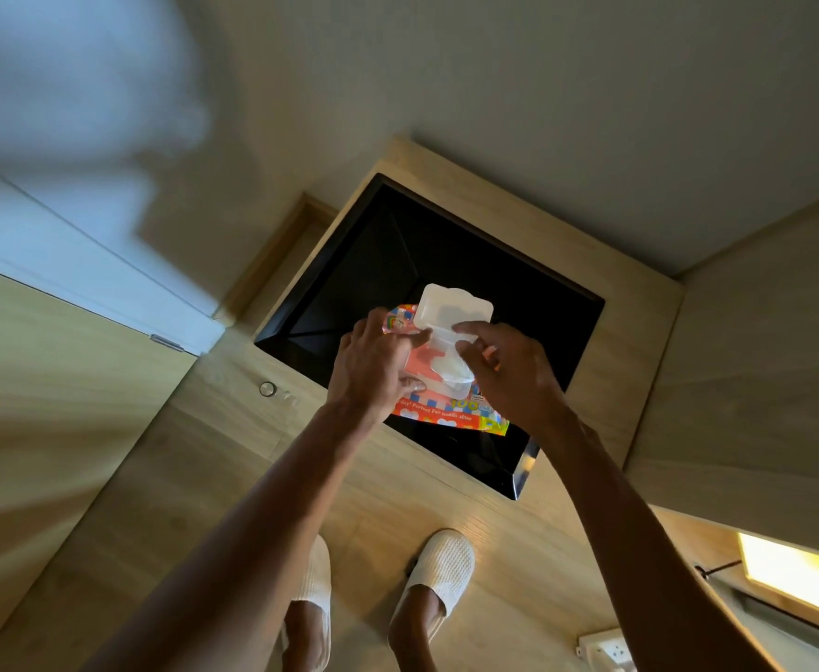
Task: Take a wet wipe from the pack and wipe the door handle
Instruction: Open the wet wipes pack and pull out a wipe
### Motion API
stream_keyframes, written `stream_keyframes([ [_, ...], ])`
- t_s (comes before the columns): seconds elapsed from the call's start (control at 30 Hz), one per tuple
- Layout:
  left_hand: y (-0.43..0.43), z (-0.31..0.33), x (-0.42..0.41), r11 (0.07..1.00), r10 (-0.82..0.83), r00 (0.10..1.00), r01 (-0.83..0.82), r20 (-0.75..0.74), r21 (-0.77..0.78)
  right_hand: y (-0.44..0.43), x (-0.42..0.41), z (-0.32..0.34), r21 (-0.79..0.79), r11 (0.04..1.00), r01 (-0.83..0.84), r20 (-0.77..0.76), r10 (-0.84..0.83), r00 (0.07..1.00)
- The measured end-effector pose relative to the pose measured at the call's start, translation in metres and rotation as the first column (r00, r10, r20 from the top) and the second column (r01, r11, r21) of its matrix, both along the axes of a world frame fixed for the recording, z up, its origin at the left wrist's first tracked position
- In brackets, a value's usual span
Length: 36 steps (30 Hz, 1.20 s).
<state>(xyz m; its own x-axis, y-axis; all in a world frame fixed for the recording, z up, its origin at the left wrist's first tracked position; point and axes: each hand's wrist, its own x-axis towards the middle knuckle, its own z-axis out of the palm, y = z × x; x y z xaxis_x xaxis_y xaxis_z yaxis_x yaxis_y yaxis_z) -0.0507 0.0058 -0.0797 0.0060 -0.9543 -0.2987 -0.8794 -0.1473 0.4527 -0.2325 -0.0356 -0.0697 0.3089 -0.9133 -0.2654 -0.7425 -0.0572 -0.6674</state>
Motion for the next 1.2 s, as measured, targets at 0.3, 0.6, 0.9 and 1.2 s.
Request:
stream_keyframes([
  [0.3, 0.0, -0.002, 0.003, 1.0, 0.003, 1.0, -0.003, -0.014, 0.01, -0.002, 0.003, 0.0, 0.073, 0.991, -0.111, -0.156, 0.121, 0.98],
  [0.6, 0.003, -0.001, 0.004, 1.0, -0.004, 1.0, 0.004, -0.021, -0.004, -0.007, 0.003, 0.023, 0.028, 0.993, 0.113, 0.083, -0.115, 0.99],
  [0.9, 0.002, -0.002, 0.003, 1.0, 0.003, 0.999, -0.003, -0.038, -0.003, 0.001, 0.009, 0.01, 0.077, 0.997, -0.023, -0.142, 0.034, 0.989],
  [1.2, 0.003, -0.003, 0.001, 1.0, 0.002, 0.999, -0.002, -0.047, -0.001, 0.009, 0.002, 0.027, -0.147, 0.986, 0.077, 0.014, -0.075, 0.997],
])
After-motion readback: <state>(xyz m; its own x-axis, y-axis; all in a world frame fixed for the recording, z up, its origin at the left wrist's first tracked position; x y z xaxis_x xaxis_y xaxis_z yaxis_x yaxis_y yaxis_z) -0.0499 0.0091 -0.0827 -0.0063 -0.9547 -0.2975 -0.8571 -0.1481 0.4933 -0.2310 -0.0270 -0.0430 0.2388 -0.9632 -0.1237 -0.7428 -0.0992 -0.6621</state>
